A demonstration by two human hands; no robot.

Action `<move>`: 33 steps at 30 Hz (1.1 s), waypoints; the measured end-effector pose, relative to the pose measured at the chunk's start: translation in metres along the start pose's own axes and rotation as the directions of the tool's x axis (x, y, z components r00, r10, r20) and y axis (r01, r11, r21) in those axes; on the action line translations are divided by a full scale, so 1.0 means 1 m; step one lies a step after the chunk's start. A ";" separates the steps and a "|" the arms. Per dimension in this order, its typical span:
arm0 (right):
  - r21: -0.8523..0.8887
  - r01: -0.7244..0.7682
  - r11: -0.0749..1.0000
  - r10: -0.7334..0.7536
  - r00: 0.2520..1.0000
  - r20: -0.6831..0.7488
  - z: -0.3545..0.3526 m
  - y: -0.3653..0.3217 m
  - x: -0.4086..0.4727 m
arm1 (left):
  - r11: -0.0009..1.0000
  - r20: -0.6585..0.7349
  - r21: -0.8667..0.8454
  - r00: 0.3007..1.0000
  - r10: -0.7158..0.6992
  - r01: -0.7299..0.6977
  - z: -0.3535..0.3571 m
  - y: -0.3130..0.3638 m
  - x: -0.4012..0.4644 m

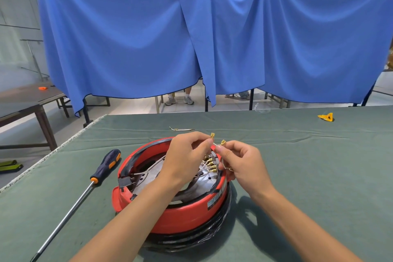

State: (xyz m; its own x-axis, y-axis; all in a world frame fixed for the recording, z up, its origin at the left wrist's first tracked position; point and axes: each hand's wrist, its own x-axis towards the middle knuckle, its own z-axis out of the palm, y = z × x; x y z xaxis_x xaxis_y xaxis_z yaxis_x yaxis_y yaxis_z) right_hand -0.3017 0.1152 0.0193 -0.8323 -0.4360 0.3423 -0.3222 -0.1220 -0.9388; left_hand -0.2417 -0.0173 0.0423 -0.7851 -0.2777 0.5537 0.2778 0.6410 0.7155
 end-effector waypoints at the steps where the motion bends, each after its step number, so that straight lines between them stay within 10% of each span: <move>1: -0.009 0.006 1.000 -0.006 1.000 -0.013 0.001 0.000 -0.001 | 0.999 -0.005 -0.052 1.000 -0.012 0.012 0.000 0.002 0.000; 7: -0.086 -0.014 0.996 -0.008 0.967 -0.255 0.002 -0.002 -0.001 | 0.938 -0.188 -0.339 0.971 -0.147 0.076 -0.007 0.005 0.005; 11: -0.010 -0.074 0.997 0.071 0.977 -0.201 0.001 -0.005 -0.001 | 0.987 -0.282 0.058 0.946 0.159 -0.149 -0.012 0.000 0.004; 14: 0.087 -0.106 0.991 0.117 0.984 -0.136 0.003 -0.008 -0.001 | 0.840 -0.095 0.432 0.910 0.405 -0.329 -0.006 0.002 -0.001; 18: 0.101 -0.169 0.980 0.178 0.980 -0.090 0.000 -0.008 0.000 | 0.751 0.103 0.495 0.887 0.449 -0.438 0.000 0.005 -0.004; 23: 0.109 -0.207 0.972 0.212 0.976 -0.042 -0.003 -0.002 0.002 | 0.817 0.175 0.449 0.932 0.318 -0.363 0.000 0.002 -0.007; 29: -0.056 -0.088 0.995 0.083 0.992 -0.092 -0.003 0.006 0.003 | 0.910 -0.210 0.396 0.977 -0.039 0.121 -0.005 -0.004 0.005; 33: -0.174 -0.029 0.984 0.021 0.999 -0.049 -0.003 0.010 0.004 | 0.939 -0.083 0.197 0.959 -0.269 0.281 -0.010 -0.009 0.011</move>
State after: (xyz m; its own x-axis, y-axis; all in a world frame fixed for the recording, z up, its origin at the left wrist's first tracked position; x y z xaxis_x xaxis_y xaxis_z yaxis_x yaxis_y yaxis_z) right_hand -0.3093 0.1147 0.0111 -0.8601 -0.3938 0.3243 -0.3715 0.0478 -0.9272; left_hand -0.2470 -0.0332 0.0461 -0.7821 -0.4986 0.3739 -0.0683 0.6649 0.7438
